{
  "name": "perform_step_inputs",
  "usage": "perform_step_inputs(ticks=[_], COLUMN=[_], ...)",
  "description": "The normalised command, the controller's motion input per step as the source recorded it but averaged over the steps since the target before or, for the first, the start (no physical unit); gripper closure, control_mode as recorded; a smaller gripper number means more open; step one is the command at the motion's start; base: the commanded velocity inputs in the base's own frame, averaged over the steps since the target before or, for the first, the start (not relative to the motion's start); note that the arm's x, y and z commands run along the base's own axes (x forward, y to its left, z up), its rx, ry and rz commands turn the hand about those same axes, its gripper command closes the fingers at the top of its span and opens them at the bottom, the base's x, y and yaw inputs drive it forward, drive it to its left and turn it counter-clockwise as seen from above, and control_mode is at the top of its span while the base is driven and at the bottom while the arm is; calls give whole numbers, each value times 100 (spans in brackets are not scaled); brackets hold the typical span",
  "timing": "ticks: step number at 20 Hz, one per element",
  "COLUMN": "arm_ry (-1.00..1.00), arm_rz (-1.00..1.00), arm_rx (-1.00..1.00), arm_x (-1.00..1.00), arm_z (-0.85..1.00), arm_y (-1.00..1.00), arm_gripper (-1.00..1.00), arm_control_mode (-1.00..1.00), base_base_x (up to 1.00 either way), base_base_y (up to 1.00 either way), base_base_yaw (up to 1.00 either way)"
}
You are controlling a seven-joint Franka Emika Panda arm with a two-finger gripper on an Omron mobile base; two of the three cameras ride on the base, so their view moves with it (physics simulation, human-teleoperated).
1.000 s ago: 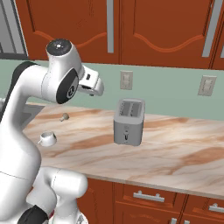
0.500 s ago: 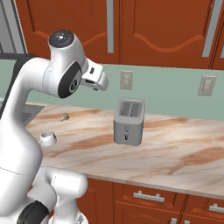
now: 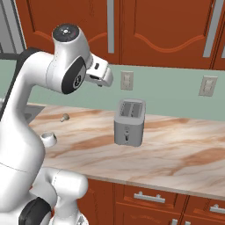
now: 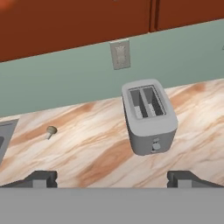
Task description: Open the cabinet. Pick the soap dispenser and place it next to the sink. Then close the cabinet.
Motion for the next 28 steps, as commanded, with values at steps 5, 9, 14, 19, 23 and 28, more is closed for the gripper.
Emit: perform_step_inputs(ticks=[5, 9, 14, 19, 23, 28], arm_ry=[0, -1, -4, -12, -19, -17], arm_rz=[0, 0, 0, 0, 0, 0], arm_rx=[0, 0, 0, -1, -4, -7], arm_x=[0, 0, 6, 19, 28, 31], arm_z=[10, 11, 14, 13, 10, 7], arm_y=[-5, -2, 0, 0, 0, -1], arm_gripper=[-100, -100, -100, -100, -100, -100], arm_control_mode=[-100, -100, -100, -100, -100, -100], base_base_x=[0, 0, 0, 0, 0, 0], base_base_y=[0, 0, 0, 0, 0, 0], base_base_yaw=[0, 0, 0, 0, 0, 0])
